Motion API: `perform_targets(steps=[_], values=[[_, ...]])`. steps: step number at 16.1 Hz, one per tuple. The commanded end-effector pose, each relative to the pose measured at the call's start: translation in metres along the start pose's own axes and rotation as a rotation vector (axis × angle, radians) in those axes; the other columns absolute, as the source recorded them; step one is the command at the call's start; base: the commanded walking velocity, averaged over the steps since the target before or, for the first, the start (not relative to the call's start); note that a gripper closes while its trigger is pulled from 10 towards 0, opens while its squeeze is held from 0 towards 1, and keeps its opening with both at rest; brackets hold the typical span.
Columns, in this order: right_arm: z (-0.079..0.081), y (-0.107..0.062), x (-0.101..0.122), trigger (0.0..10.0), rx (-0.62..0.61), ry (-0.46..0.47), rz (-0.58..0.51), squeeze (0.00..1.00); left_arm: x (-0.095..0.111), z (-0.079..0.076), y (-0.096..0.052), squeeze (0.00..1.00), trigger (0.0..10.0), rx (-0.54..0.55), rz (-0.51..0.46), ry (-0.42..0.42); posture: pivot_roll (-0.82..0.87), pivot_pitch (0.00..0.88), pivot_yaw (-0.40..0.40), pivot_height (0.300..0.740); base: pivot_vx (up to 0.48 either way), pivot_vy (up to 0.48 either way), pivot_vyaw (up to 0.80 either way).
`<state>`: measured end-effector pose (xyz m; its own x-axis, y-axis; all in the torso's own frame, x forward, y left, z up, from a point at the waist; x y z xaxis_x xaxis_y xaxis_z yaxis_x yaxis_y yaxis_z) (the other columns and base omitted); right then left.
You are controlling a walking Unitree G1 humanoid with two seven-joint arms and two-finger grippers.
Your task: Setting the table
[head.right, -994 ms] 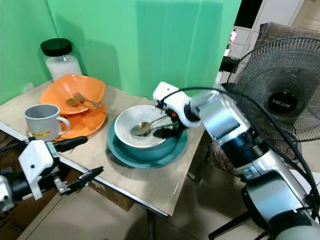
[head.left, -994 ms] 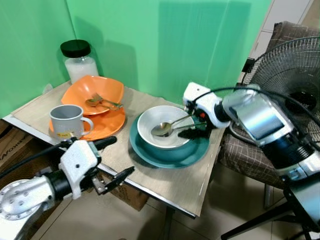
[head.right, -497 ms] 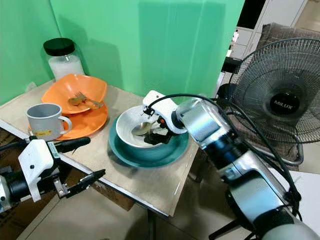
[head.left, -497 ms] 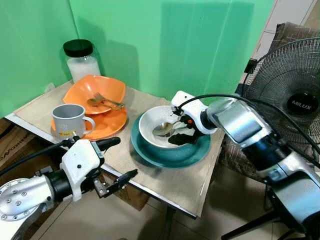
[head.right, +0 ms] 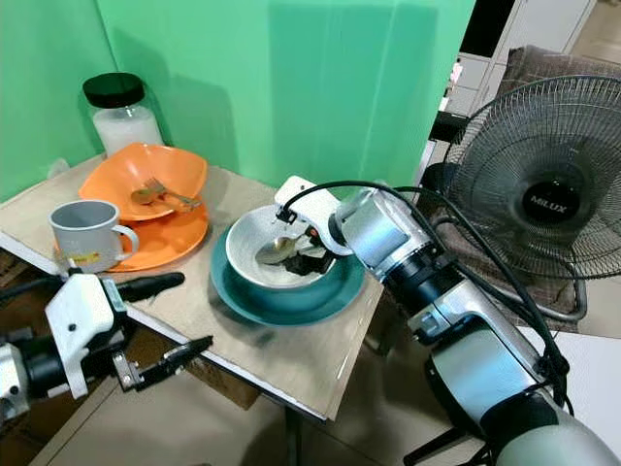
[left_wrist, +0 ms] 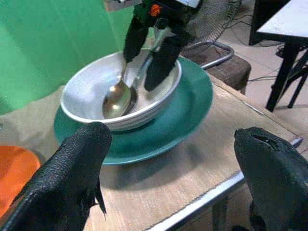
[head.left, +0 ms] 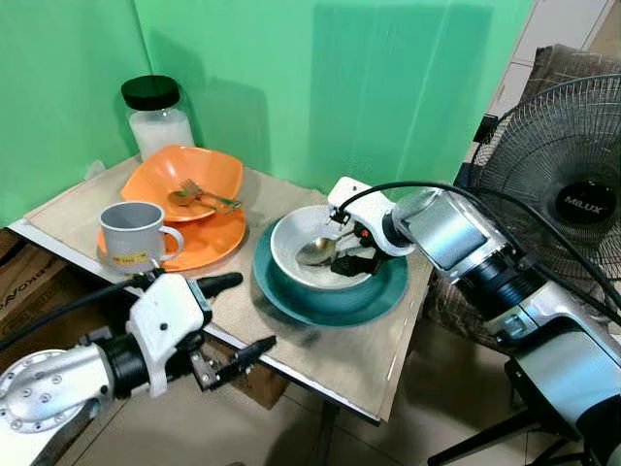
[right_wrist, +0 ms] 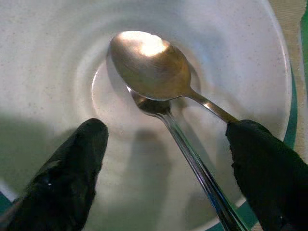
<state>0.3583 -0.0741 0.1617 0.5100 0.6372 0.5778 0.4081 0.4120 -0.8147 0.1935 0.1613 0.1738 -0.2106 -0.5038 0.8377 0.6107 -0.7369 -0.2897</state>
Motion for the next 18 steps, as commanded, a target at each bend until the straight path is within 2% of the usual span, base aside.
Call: perform_targets(steps=[1,3,6,18], values=[[-0.003,0.0,-0.001,1.7,-0.018,-0.014,0.023,0.0,0.001,-0.004,0.001,0.0,10.0,-0.019,-0.002,0.007,-0.07,0.0,-0.034,0.74,0.0,0.0,0.0],[-0.004,0.002,-0.004,0.0,-0.021,-0.016,0.035,0.0,-0.002,-0.006,0.0,0.0,10.0,-0.023,0.005,0.005,-0.07,0.0,-0.034,0.74,0.0,0.0,0.0],[-0.001,0.005,-0.009,0.0,-0.004,-0.035,0.053,0.0,-0.014,-0.01,-0.004,0.0,10.0,-0.035,0.026,-0.004,-0.06,0.0,-0.033,0.74,0.0,0.0,0.0],[0.009,0.004,-0.01,0.0,0.086,-0.125,0.09,0.0,-0.02,-0.013,-0.006,0.0,10.0,-0.052,0.024,0.003,-0.06,0.0,-0.046,0.74,0.0,0.0,0.0]])
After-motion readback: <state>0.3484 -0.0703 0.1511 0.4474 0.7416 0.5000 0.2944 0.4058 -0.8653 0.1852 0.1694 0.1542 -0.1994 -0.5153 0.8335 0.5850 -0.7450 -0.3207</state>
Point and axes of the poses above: a point about 5 cm out from each wrist's last joint towards the gripper, its own y axis pointing out of the wrist towards the gripper, its own x axis along the axis of the wrist's last joint, z = x × y, the point moved 2 cm from there along y, pointing out of the wrist towards the gripper, and after that the axes turned 15 degrees about y, right-handed, at the moved point
